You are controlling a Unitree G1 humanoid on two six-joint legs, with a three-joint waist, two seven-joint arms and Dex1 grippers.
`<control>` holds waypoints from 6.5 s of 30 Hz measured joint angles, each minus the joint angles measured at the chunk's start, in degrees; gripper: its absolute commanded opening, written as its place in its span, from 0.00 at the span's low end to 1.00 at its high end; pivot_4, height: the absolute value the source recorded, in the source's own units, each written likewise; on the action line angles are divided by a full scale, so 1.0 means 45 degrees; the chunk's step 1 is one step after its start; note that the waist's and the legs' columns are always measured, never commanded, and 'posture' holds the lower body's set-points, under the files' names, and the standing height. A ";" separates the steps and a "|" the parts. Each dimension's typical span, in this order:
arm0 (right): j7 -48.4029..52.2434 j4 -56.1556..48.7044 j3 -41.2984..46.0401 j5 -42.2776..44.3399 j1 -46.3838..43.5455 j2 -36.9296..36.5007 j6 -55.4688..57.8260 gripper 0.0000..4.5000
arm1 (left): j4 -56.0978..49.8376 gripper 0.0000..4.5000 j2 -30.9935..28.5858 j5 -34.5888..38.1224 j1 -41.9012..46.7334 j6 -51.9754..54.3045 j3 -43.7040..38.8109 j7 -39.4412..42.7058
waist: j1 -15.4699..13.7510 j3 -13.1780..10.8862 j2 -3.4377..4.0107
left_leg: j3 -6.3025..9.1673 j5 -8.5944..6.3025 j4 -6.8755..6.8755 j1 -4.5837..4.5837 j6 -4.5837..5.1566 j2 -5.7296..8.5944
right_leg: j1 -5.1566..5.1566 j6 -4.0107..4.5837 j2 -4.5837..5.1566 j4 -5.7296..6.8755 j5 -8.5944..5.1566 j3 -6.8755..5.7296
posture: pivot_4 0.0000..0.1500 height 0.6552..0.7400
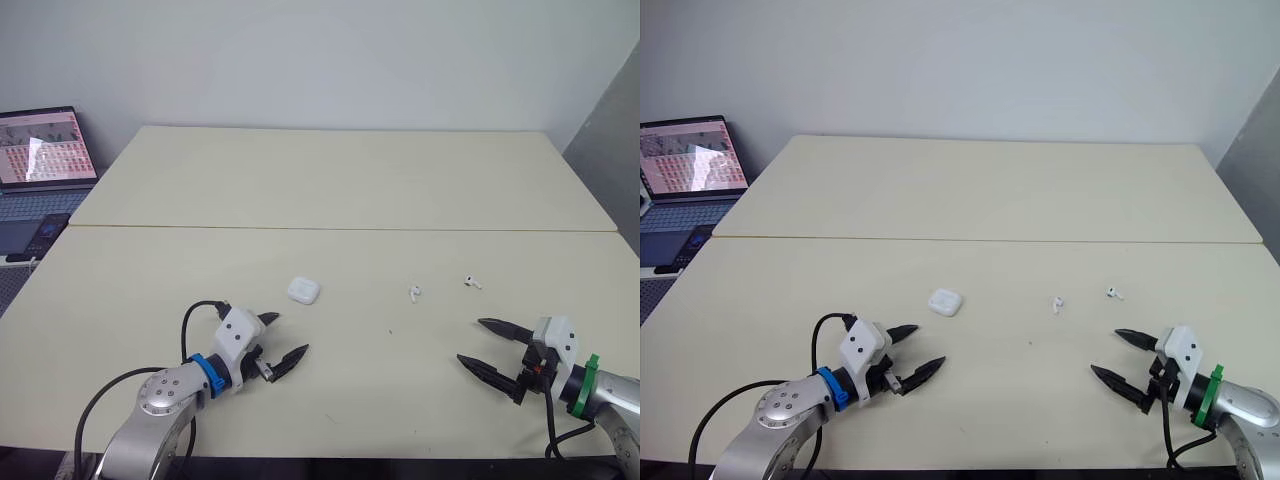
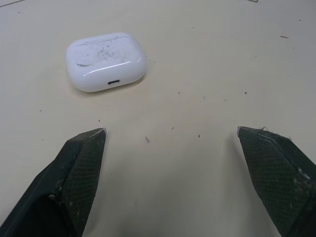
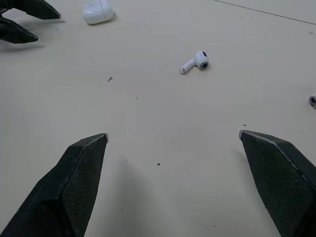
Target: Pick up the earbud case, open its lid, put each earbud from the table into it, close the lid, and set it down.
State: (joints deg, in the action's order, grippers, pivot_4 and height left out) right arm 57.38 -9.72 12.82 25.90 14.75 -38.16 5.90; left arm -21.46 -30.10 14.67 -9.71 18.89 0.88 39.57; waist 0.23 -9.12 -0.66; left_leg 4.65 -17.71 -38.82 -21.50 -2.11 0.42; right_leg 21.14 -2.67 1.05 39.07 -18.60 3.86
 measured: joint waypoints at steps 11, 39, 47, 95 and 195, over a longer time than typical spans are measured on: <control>0.0011 0.0118 -0.0003 -0.0001 -0.0039 -0.0002 0.0000 1.00 | -0.0002 1.00 0.0008 0.0118 -0.0302 -0.0100 -0.0024 -0.0014 | 0.0001 0.0000 0.0000 | -0.0001 0.0000 0.0000 0.0000 0.0000 0.0000 | 0.0000 0.0000 0.0000 -0.0001 0.0000 0.0001 | 1.00 1.00; 0.0014 -0.3108 -0.0842 0.0987 -0.0374 0.0101 0.0878 1.00 | 0.1299 1.00 0.3655 -0.1100 0.2370 0.0789 0.0708 -0.4483 | -0.0021 0.0000 -0.0006 | 0.0003 0.0001 -0.0007 -0.0004 -0.0001 0.0005 | 0.0000 -0.0001 -0.0001 0.0002 0.0001 -0.0006 | 1.00 1.00; -0.0325 -0.3414 -0.0853 0.0973 -0.0411 0.0085 0.1133 1.00 | 0.1411 1.00 0.3785 -0.0776 0.2563 0.1598 0.0710 -0.4459 | -0.0027 -0.0001 -0.0006 | 0.0010 0.0001 -0.0009 -0.0007 -0.0002 0.0005 | 0.0000 -0.0001 -0.0001 0.0003 0.0001 -0.0013 | 1.00 1.00; -1.3505 -0.2457 0.0247 1.3860 -0.7312 0.2529 1.2138 0.96 | 0.3574 0.62 0.5547 -0.0464 0.6454 -0.2409 0.2986 -0.1143 | 0.0058 -0.0002 -0.0008 | 0.0011 0.0004 -0.0021 -0.0074 0.0001 0.0008 | 0.0055 0.0000 -0.0010 0.0008 0.0003 -0.0023 | 1.00 1.00; -0.6081 -0.4812 -0.2517 0.9423 -0.6665 -0.2378 1.2491 1.00 | 0.2441 0.18 0.0914 0.6498 0.7528 0.7152 0.2483 0.5255 | 0.0282 -0.0021 -0.0018 | 0.0057 0.0003 -0.0011 -0.0089 0.0003 0.0003 | 0.0058 -0.0001 -0.0013 -0.0019 0.0000 -0.0045 | 1.00 1.00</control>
State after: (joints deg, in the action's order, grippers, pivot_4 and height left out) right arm 30.02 -31.37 1.49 68.30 -15.25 -48.86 62.11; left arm -10.47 -25.98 43.91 24.16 51.07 12.06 63.22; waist 1.50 -9.22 -0.74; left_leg 4.91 -17.70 -38.87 -21.90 -2.10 0.44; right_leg 21.41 -2.67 0.99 38.98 -18.60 3.66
